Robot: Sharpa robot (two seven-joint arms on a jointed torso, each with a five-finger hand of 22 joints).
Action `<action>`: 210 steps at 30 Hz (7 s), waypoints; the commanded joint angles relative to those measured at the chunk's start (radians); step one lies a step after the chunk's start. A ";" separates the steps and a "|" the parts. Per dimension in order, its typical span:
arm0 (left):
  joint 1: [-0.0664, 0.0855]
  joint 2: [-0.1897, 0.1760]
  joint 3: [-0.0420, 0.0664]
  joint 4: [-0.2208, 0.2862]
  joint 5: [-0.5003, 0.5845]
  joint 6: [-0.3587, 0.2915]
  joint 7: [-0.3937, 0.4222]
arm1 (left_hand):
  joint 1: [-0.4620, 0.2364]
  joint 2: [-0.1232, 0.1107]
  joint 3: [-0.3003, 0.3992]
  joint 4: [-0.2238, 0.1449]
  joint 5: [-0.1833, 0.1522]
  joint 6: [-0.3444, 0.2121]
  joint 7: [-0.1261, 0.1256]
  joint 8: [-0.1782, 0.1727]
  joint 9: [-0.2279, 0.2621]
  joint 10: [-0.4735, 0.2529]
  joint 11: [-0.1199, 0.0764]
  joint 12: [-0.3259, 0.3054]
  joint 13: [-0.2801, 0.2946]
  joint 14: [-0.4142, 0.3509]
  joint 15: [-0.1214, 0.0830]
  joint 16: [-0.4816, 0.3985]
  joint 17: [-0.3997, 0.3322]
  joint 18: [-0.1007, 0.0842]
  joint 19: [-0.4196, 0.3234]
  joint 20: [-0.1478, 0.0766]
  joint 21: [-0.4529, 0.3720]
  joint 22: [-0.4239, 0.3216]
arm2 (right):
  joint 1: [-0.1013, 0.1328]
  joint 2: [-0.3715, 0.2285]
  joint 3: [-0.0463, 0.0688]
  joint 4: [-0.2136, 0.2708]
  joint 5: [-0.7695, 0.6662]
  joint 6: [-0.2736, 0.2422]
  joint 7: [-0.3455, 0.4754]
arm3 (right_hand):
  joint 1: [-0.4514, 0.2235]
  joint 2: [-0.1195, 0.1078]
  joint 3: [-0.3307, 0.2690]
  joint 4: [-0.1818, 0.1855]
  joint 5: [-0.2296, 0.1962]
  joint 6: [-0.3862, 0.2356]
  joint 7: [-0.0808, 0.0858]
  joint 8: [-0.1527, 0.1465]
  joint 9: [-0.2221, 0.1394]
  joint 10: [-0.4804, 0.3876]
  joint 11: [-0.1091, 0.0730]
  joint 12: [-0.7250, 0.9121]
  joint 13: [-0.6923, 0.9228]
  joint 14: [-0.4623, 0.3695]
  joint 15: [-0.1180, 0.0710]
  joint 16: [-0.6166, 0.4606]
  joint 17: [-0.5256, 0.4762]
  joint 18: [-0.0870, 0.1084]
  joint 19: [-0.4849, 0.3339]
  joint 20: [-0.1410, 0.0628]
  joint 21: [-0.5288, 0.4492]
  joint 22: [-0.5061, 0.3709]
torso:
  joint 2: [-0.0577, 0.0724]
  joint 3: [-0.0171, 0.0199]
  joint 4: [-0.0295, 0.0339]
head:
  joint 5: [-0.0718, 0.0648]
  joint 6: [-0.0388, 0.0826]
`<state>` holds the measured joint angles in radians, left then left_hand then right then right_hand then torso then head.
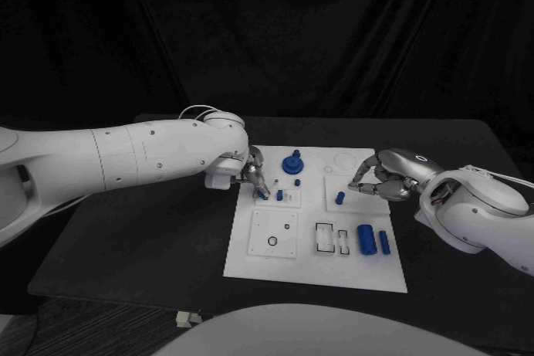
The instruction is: Assemble the parts on the task board
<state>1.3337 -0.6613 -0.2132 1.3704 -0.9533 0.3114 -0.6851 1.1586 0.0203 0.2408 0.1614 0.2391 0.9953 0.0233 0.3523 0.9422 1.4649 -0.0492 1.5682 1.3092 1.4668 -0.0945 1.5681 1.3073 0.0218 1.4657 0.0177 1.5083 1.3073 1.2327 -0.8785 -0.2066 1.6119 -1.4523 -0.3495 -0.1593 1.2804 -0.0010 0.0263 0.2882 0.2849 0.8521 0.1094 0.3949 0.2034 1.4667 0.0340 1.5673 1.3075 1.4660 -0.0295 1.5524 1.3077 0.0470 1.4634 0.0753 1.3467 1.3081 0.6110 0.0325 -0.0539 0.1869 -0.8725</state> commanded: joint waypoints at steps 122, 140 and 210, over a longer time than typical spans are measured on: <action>-0.023 0.023 0.001 -0.042 0.002 0.037 0.009 | -0.050 -0.007 -0.083 0.031 -0.101 -0.013 -0.002 0.046 0.094 0.106 0.001 0.003 0.262 0.104 0.000 0.003 0.263 0.003 0.047 0.003 -0.022 0.211 | -0.009 0.005 0.001 -0.007 -0.002 0.027 -0.024 | 0.016 -0.003 -0.003 -0.004 0.016 -0.001 0.000 -0.008 -0.002 0.104 -0.002 0.004 0.263 0.093 -0.005 -0.008 0.222 0.012 -0.010 -0.001 -0.011 0.183 | 0.000 0.0006 0.0013 | 0.005 0.000; -0.023 0.013 0.001 -0.034 0.002 -0.024 0.051 | -0.049 -0.008 -0.105 0.029 -0.136 -0.045 0.005 0.055 0.128 0.106 0.004 0.003 0.262 0.104 0.002 0.003 0.263 0.002 0.048 0.003 -0.023 0.213 | -0.010 0.006 0.001 -0.008 -0.002 0.025 -0.024 | 0.016 -0.003 -0.003 -0.004 0.016 -0.001 0.000 -0.008 -0.002 0.104 -0.002 0.004 0.263 0.093 -0.005 -0.008 0.222 0.012 -0.010 -0.001 -0.011 0.183 | 0.000 0.0001 0.0004 | 0.006 0.000; 0.049 0.087 0.001 -0.161 0.066 0.167 0.056 | 0.036 0.043 -0.282 0.116 0.081 -0.045 0.005 0.028 0.129 0.106 0.008 0.003 0.262 0.104 0.007 0.003 0.263 0.004 0.048 0.008 -0.038 0.223 | -0.011 0.008 0.001 -0.011 0.002 0.038 -0.025 | 0.018 -0.002 -0.002 -0.003 0.019 0.000 0.000 -0.008 -0.002 0.104 -0.002 0.004 0.263 0.093 -0.005 -0.008 0.221 0.012 -0.010 -0.001 -0.013 0.183 | 0.002 -0.0002 -0.0013 | 0.003 0.000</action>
<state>1.3851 -0.5789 -0.2125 1.2127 -0.9014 0.4337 -0.6234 1.1831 0.0643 -0.0437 0.2802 0.3192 0.9420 0.0303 0.3859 1.0719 1.4672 -0.0401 1.5682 1.3094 1.4670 -0.0874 1.5681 1.3073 0.0219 1.4657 0.0250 1.4735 1.3074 1.2244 -0.8716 -0.2065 1.5990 -1.4506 -0.3165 -0.1704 1.2881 -0.0011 0.0263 0.2882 0.3013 0.8521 0.1094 0.3900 0.2026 1.4667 0.0340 1.5673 1.3077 1.4660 -0.0295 1.5483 1.3073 0.0470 1.4598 0.0717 1.3374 1.3077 0.6131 0.0319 -0.0549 0.1892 -0.8725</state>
